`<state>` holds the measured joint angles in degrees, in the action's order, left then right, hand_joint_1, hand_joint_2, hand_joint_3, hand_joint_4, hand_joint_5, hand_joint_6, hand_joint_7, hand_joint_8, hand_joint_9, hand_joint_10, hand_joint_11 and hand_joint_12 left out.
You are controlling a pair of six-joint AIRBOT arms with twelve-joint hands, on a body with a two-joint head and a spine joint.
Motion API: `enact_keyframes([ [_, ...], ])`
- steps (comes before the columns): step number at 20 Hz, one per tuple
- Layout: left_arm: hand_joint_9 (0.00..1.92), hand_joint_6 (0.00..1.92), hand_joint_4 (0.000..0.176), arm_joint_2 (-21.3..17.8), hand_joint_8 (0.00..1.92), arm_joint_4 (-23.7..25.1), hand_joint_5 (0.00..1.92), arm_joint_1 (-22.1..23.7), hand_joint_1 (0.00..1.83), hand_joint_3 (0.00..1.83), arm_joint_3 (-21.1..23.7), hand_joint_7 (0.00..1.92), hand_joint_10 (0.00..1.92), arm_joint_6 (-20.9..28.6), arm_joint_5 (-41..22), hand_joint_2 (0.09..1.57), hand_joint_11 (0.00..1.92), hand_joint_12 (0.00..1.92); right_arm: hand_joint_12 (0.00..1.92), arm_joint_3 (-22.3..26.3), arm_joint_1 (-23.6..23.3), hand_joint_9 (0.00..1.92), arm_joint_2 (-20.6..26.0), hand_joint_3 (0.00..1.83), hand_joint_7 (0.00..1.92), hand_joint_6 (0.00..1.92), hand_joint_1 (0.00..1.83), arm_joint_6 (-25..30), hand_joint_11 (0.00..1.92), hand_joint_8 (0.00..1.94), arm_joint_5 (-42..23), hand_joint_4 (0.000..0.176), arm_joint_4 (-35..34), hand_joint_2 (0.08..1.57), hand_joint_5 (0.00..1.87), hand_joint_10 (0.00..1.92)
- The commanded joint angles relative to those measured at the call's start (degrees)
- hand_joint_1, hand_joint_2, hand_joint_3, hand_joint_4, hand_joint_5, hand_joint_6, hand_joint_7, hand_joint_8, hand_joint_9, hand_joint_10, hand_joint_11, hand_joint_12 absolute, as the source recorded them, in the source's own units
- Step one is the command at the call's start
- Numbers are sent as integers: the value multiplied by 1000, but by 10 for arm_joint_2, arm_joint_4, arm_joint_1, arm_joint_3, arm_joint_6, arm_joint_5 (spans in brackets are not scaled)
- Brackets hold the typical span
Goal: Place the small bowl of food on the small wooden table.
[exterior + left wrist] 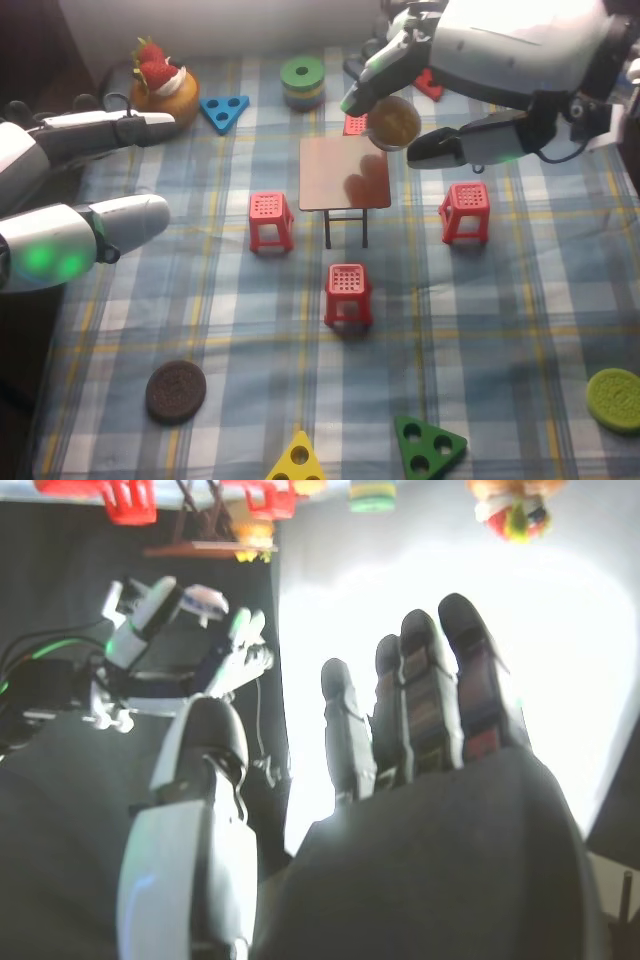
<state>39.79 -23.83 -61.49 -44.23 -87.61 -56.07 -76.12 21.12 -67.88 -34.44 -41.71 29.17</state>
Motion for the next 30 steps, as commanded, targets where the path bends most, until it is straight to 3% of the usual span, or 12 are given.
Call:
enact_keyframes([
  [1, 311, 3, 106, 0, 2, 5, 469, 7, 567, 0, -2, 322, 0, 3, -64, 1185, 22, 719, 1378, -4, -13, 973, -1, 2, 1089, 743, 1242, 4, 691, 842, -61, 28, -22, 1061, 1116, 763],
  [3, 285, 0, 120, 1, 0, 5, 446, 7, 560, 0, -3, 286, 0, 3, -61, 1188, 3, 725, 1321, -8, -15, 1021, -12, 0, 1108, 817, 1238, 7, 714, 774, -60, 39, -19, 1062, 1093, 636],
  [5, 307, 9, 109, 3, 8, 6, 468, 9, 572, 0, -5, 309, 8, 3, -59, 1184, 12, 736, 1430, -9, -16, 951, -20, 1, 1024, 738, 1241, 7, 584, 901, -60, 4, -16, 1067, 1151, 648],
  [8, 299, 1, 111, 4, 1, 8, 454, 11, 594, 0, -6, 302, 2, 3, -57, 1180, 0, 731, 1328, -7, -17, 995, -27, 0, 1068, 940, 1233, 13, 633, 787, -60, 16, -1, 1080, 1057, 626],
  [12, 309, 0, 125, 5, 0, 8, 452, 11, 542, 2, -6, 301, 0, 3, -57, 1184, 0, 775, 1416, -2, -17, 1101, -27, 1, 1157, 822, 1245, 15, 805, 707, -60, 38, 3, 1050, 1093, 705],
  [13, 307, 0, 135, 5, 0, 8, 437, 11, 513, 3, -5, 291, 0, 3, -56, 1186, 0, 770, 1402, -1, -17, 1115, -27, 0, 1182, 915, 1243, 15, 854, 650, -59, 20, 5, 1058, 1041, 704],
  [16, 321, 5, 125, 5, 2, 8, 459, 11, 550, 0, -5, 303, 3, 3, -57, 1183, 1, 717, 1464, -2, -17, 1128, -27, 1, 1137, 1014, 1233, 16, 849, 696, -56, 15, 7, 1078, 993, 718],
  [18, 331, 1, 124, 5, 0, 8, 456, 11, 543, 0, -6, 304, 2, 3, -58, 1188, 1, 777, 1440, -2, -17, 929, -27, 1, 1018, 982, 1243, 16, 519, 795, -53, 0, 8, 1087, 1068, 605],
  [20, 278, 0, 118, 5, 0, 8, 443, 11, 537, 1, -5, 275, 2, 3, -58, 1197, 0, 637, 1493, -2, -16, 1194, -27, 0, 1182, 874, 1243, 16, 967, 716, -51, 2, 9, 1060, 1031, 831],
  [22, 285, 0, 122, 4, 2, 8, 442, 11, 559, 0, -5, 278, 4, 3, -57, 1193, 0, 641, 1541, -2, -16, 1249, -27, 0, 1213, 808, 1259, 16, 1043, 725, -50, 0, 9, 1052, 1037, 921],
  [28, 314, 4, 108, 4, 5, 8, 461, 12, 550, 1, -5, 315, 4, 4, -58, 1202, 0, 693, 1625, -2, -16, 1209, -27, 0, 1140, 818, 1274, 16, 1107, 946, -49, 0, 9, 1084, 959, 1138],
  [30, 317, 6, 104, 4, 3, 8, 478, 12, 552, 0, -5, 318, 3, 5, -59, 1197, 0, 729, 1633, -2, -16, 1033, -27, 0, 1110, 845, 1267, 16, 802, 984, -49, 0, 9, 1095, 942, 1032],
])
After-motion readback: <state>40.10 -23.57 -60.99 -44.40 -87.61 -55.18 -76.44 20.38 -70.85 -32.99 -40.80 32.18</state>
